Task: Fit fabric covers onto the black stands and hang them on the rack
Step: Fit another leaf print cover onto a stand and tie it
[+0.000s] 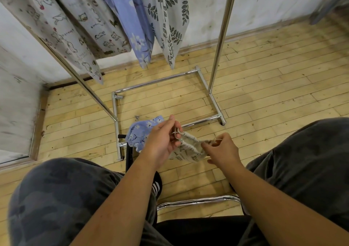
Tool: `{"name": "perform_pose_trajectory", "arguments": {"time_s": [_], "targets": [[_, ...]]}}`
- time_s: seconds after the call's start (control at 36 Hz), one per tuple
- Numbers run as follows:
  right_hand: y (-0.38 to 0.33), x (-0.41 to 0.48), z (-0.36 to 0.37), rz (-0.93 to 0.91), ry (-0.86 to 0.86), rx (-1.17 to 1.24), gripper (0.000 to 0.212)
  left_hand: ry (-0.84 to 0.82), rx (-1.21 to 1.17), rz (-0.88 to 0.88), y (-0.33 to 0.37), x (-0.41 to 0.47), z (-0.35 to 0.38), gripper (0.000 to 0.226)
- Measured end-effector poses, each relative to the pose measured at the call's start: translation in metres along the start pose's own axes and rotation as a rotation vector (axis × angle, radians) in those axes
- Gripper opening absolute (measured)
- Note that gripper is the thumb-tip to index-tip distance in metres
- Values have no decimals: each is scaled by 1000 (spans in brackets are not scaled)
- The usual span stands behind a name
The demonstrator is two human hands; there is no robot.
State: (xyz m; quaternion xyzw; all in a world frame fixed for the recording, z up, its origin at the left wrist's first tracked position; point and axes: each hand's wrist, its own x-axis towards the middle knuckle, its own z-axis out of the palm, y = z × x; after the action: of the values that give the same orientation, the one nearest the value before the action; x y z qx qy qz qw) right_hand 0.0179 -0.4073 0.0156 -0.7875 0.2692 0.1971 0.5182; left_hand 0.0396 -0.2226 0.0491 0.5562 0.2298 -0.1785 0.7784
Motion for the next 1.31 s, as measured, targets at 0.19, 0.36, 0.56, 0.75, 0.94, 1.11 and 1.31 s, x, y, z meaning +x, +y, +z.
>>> {"name": "perform_pose_trajectory", "arguments": {"time_s": [0.19,0.36,0.56,0.75,0.94,1.11,1.31], "targets": [[6,5,2,-77,28,-28,30,135,297,98,-4,5,-9,27],[1,6,-1,-216,144,-103,37,-3,952,345,-18,7,-18,9],[-2,8,-6,-241,139,-126,42,-158,1304,344,-33,14,-26,24],[-4,3,-7,-229,134,-110,40,-198,1307,272,-34,8,-21,26],[-3,-1,3,-331,29,-99,24,-265,1303,261,-39,7,-13,32],[-9,-3,9,-293,-11,57,35,-144,1501,156,-38,3,-8,47],[-7,-7,4,-435,13,-162,38,86,1693,123,-43,8,-18,43]]}}
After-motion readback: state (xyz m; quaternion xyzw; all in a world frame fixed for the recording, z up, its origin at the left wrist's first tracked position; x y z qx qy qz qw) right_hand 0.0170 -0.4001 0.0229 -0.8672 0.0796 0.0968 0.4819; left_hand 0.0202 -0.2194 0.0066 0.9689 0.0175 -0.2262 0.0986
